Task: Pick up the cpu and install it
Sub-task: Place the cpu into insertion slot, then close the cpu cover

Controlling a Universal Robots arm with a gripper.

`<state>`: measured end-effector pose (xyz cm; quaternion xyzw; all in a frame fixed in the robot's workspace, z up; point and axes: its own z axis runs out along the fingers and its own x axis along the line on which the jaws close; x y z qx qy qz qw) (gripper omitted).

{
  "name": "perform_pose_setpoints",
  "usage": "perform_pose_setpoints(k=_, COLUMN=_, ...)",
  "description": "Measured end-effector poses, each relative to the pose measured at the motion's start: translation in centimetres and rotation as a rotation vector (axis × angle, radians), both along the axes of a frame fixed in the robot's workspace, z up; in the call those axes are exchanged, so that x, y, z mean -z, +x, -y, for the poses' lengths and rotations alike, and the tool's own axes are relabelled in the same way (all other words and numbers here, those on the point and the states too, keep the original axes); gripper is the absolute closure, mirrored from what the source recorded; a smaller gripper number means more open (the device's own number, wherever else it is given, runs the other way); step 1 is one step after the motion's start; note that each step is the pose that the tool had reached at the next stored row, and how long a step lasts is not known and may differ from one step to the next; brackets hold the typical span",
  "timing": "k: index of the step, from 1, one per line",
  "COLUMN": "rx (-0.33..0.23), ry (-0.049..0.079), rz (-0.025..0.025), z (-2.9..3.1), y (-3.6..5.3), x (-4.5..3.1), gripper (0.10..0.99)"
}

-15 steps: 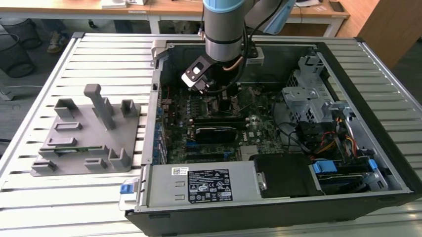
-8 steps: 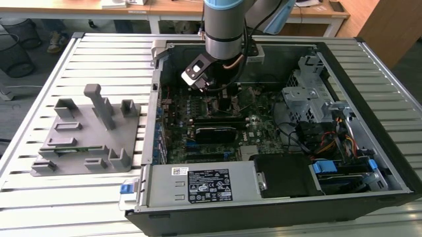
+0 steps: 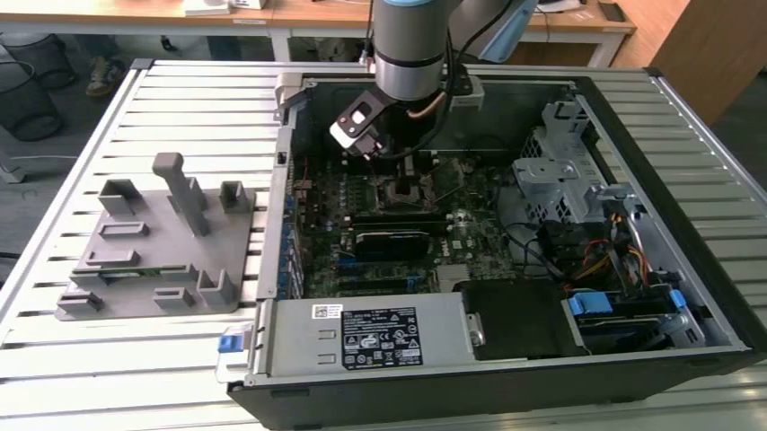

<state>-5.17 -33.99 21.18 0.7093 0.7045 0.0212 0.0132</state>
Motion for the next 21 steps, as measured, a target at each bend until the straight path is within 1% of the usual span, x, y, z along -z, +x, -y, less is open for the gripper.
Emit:
perform_pose_setpoints(k=2, rx=0.0, ry=0.0, rz=-0.0109, z=0.01, y=0.21, x=-0.05, gripper=0.859)
perform_pose_setpoints(k=3, rx=0.0, ry=0.0, rz=-0.0156, z=0.01, y=0.28, x=-0.1, gripper=0.859)
perform_pose_setpoints(k=4, rx=0.0, ry=0.0, rz=-0.018, z=0.02, y=0.29, x=-0.21, gripper=0.918)
perform_pose_setpoints(k=5, rx=0.0, ry=0.0, rz=-0.0191, z=0.01, y=0.3, x=-0.33, gripper=0.976)
perform_pose_setpoints(k=7, rx=0.0, ry=0.0, rz=-0.0199, z=0.01, y=0.3, x=-0.62, gripper=0.98)
perform_pose_setpoints(k=14, rx=0.0, ry=0.0, rz=-0.0202, z=0.01, y=0.3, x=-1.52, gripper=0.98)
perform_pose_setpoints(k=21, rx=0.0, ry=0.0, rz=-0.0204, z=0.01, y=0.31, x=-2.18, gripper=0.98)
